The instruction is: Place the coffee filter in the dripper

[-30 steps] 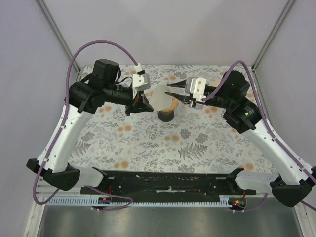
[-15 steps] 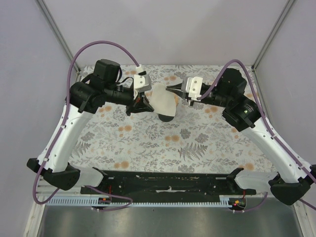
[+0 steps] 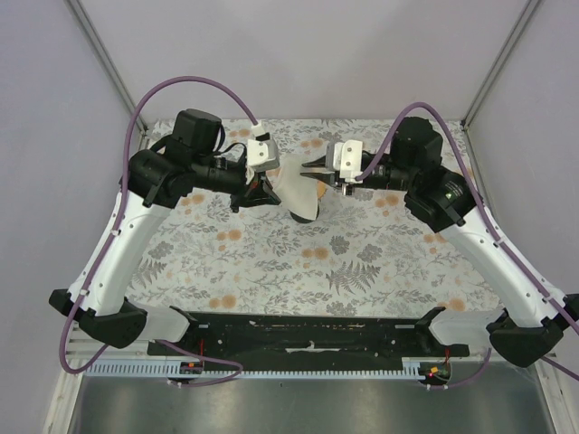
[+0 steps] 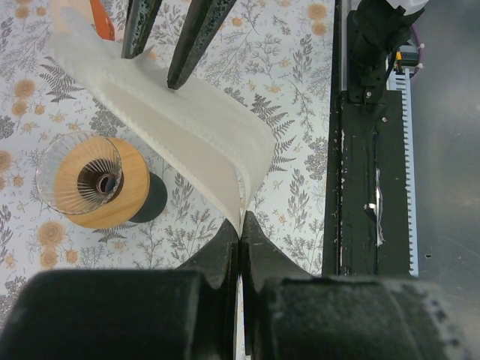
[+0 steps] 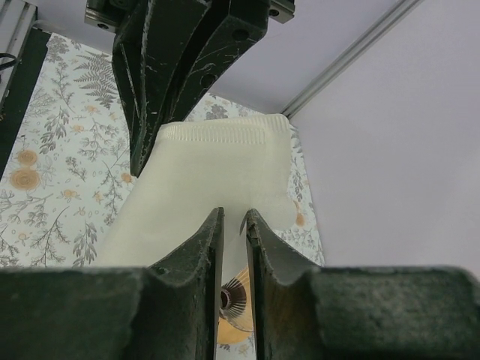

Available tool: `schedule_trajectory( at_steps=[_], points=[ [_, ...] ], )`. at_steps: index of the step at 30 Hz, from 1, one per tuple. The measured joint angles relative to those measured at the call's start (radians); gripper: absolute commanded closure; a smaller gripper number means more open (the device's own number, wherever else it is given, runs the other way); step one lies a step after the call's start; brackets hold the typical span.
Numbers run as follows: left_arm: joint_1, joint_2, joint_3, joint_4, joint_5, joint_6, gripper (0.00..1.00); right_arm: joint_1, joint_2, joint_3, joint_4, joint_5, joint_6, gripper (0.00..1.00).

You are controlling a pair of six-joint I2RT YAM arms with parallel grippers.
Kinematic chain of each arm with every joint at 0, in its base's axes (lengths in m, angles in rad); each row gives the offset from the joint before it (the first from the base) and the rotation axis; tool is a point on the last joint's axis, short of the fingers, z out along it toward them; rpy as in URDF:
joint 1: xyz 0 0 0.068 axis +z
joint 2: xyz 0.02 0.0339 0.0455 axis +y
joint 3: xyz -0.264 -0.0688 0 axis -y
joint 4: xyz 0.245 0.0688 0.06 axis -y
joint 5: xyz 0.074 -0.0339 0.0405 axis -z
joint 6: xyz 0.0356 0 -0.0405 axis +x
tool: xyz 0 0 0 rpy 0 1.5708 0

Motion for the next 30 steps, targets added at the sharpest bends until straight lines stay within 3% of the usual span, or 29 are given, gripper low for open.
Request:
schedule_trajectory(
  at_steps=[4,8,26,30],
  points=[
    [-0.004,0.002,0.000,-0.002,-0.013,0.004,0.98,0.000,0.008,0.005,-0.025,-0.015,-0.005,0.78],
    [-0.005,0.002,0.000,-0.002,-0.022,0.008,0.98,0.000,0.010,0.006,-0.038,-0.015,-0.005,1.00],
    [-0.005,0.002,-0.008,0.039,-0.138,-0.005,0.98,0.000,-0.029,-0.022,-0.050,-0.089,0.013,1.00],
    [-0.005,0.002,-0.015,0.048,-0.147,-0.005,0.98,0.000,-0.043,-0.039,-0.051,-0.093,0.017,0.82]
  ],
)
